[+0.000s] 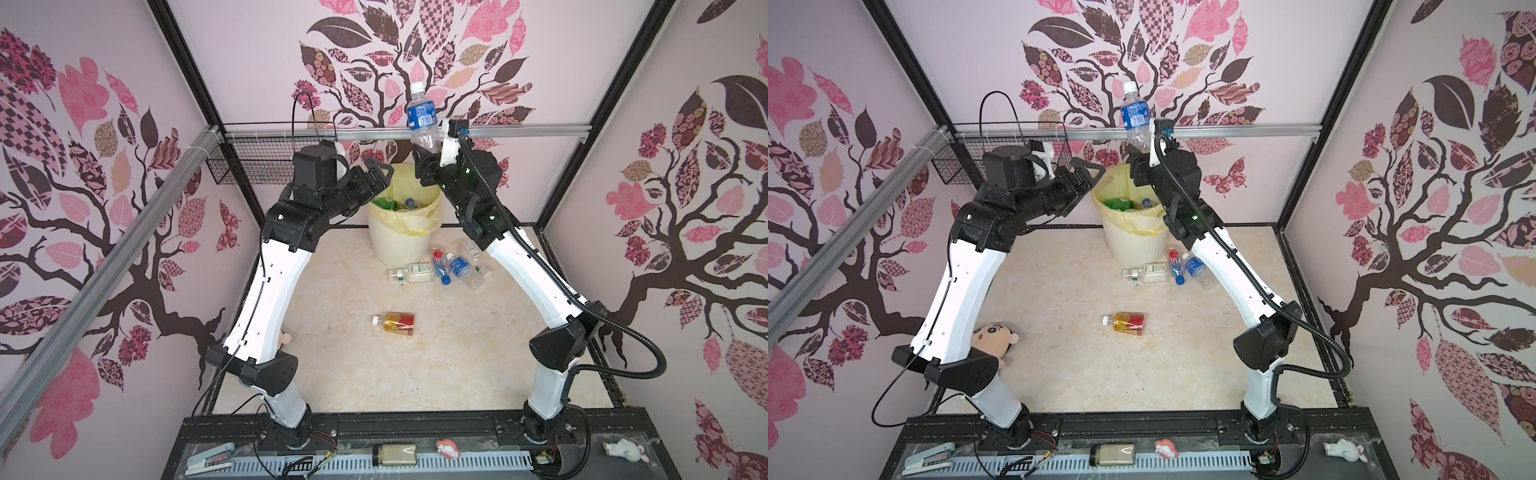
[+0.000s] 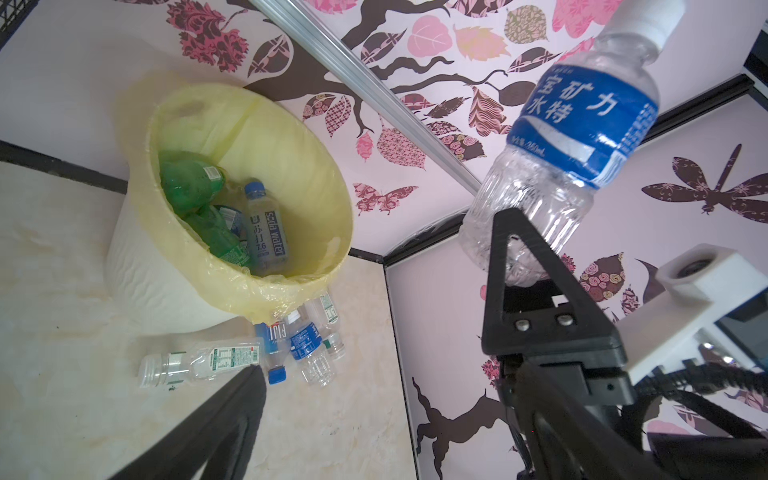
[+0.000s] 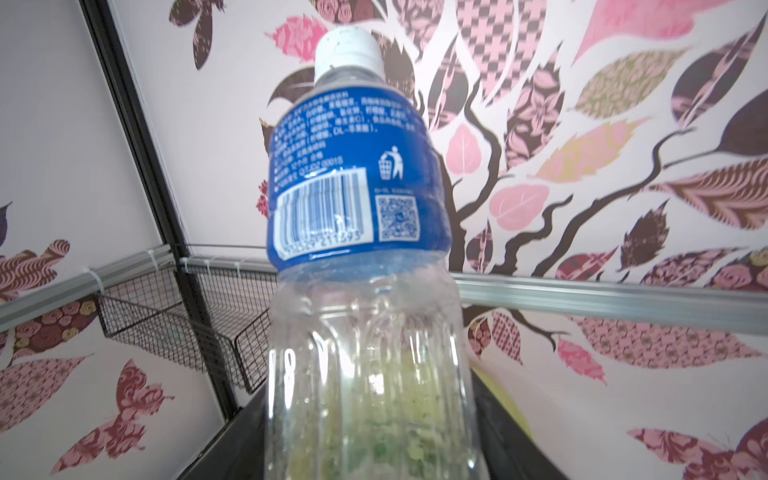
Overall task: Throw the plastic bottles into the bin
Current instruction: 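Lift both held bottles up over the bin, then open both grippers over the bin to drop the bottles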
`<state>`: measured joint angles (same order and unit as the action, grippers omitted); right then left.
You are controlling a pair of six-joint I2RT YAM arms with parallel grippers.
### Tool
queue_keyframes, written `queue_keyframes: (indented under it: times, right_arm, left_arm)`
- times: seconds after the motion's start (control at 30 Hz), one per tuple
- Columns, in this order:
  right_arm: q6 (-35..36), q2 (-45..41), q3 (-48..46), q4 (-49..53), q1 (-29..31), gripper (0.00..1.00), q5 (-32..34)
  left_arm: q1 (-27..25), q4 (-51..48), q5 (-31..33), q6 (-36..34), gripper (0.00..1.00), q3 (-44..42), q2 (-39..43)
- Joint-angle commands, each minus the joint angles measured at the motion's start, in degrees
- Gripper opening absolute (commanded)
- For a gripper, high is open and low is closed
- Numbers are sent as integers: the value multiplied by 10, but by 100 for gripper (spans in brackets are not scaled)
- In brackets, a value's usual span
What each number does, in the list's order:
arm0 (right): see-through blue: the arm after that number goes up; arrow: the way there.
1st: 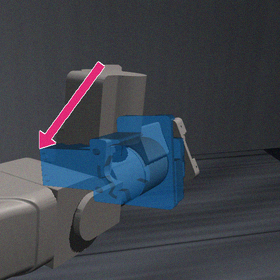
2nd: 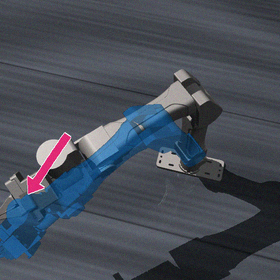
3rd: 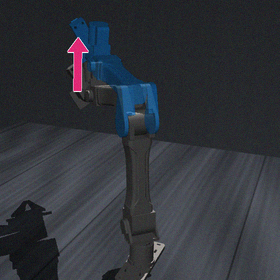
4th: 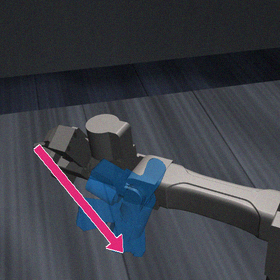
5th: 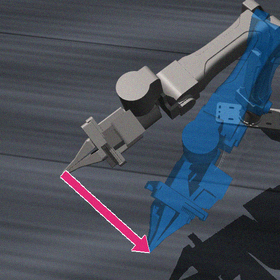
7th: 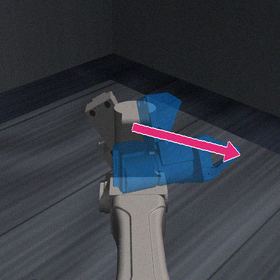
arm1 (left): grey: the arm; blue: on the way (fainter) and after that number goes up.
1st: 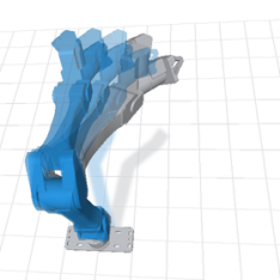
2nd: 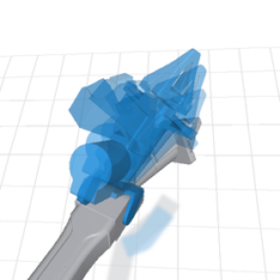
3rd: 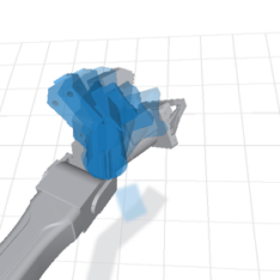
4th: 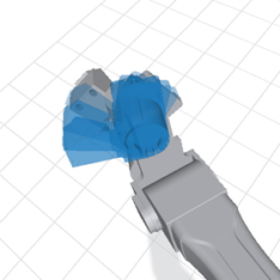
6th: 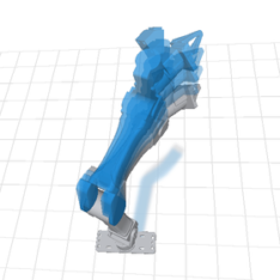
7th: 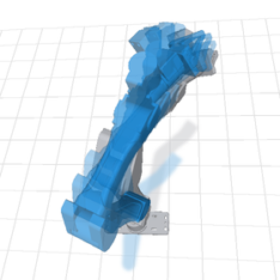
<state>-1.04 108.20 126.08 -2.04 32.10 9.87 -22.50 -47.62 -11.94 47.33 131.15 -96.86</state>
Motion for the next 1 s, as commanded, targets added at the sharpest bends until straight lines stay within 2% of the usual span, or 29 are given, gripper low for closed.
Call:
queue_keyframes:
  times: [0.0,0.1,0.2,0.37,0.5,0.97]
  right_arm:
    - [21,33,63,-38,-1,62,18]
    - [3,76,104,-11,-4,64,16]
    - [-29,129,125,37,-5,70,13]
    - [-62,205,182,123,-8,89,29]
    - [-89,213,211,143,-20,99,34]
    - [-79,138,148,155,-24,100,22]
  left_arm:
    - [1,40,-15,-28,97,13,24]
    - [1,45,-21,-33,97,9,26]
    - [2,37,-20,-42,97,5,29]
    - [1,24,-12,-57,97,-11,41]
    - [1,24,-11,-56,97,-31,51]
    - [1,48,7,-25,97,-126,108]
